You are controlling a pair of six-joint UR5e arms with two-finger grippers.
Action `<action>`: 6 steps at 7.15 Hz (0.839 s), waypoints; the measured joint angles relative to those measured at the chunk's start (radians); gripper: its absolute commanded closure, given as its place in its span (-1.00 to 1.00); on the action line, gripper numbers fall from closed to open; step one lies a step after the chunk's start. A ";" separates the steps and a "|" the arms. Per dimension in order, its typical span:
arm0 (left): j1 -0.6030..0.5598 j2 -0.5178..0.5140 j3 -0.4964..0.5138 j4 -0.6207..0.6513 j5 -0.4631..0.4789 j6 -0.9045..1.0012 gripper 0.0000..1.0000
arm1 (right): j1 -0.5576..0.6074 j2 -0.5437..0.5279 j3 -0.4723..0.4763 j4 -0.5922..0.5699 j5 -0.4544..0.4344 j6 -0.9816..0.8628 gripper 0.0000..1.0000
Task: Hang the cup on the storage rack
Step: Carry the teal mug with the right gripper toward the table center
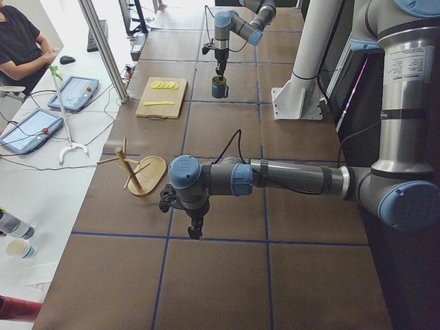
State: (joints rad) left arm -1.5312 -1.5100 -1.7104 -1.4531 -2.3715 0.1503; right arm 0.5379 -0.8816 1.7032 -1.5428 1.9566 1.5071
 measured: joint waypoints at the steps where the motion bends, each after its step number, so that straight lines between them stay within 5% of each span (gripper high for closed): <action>1: 0.000 0.000 0.000 0.000 0.000 0.000 -1.00 | -0.010 0.013 -0.025 0.001 -0.015 0.005 1.00; 2: 0.000 0.000 0.000 0.000 0.000 0.000 -1.00 | -0.014 0.016 -0.038 0.002 -0.020 0.007 0.83; 3: 0.000 0.001 0.001 0.000 0.000 0.000 -1.00 | -0.015 0.017 -0.046 0.001 -0.021 0.007 -0.28; 5: 0.000 0.001 0.000 0.000 0.000 0.000 -1.00 | -0.016 0.020 -0.058 0.000 -0.020 0.000 -0.87; 6: 0.001 0.000 0.000 0.000 -0.001 -0.001 -1.00 | -0.016 0.023 -0.058 0.000 -0.018 -0.004 -0.99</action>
State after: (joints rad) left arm -1.5304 -1.5097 -1.7103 -1.4534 -2.3723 0.1493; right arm 0.5219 -0.8585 1.6450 -1.5430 1.9382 1.5032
